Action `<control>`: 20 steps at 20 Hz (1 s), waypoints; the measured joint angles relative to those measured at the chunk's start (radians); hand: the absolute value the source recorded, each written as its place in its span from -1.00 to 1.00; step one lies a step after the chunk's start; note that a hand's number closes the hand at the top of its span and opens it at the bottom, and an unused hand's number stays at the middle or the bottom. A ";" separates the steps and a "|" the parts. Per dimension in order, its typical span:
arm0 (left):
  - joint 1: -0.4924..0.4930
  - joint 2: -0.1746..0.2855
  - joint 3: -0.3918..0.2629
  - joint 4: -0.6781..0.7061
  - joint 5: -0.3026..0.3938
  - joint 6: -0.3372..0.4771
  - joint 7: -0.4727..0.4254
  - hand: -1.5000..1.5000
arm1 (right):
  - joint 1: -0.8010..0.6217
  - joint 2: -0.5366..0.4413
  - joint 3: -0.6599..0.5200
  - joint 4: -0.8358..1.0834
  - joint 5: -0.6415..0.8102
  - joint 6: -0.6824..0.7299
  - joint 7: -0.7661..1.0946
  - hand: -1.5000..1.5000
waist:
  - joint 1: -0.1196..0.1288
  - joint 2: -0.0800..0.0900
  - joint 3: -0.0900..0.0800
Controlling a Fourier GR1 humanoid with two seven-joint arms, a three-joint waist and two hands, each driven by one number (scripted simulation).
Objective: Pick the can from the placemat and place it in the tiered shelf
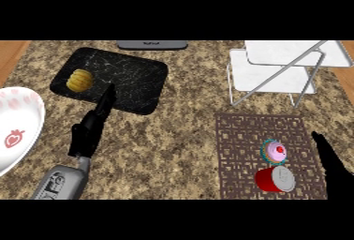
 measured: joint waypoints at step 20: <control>0.017 -0.032 0.034 -0.039 -0.042 -0.024 0.016 0.00 | 0.030 0.213 -0.039 0.157 0.138 0.123 -0.074 -1.00 | 0.001 -0.001 0.001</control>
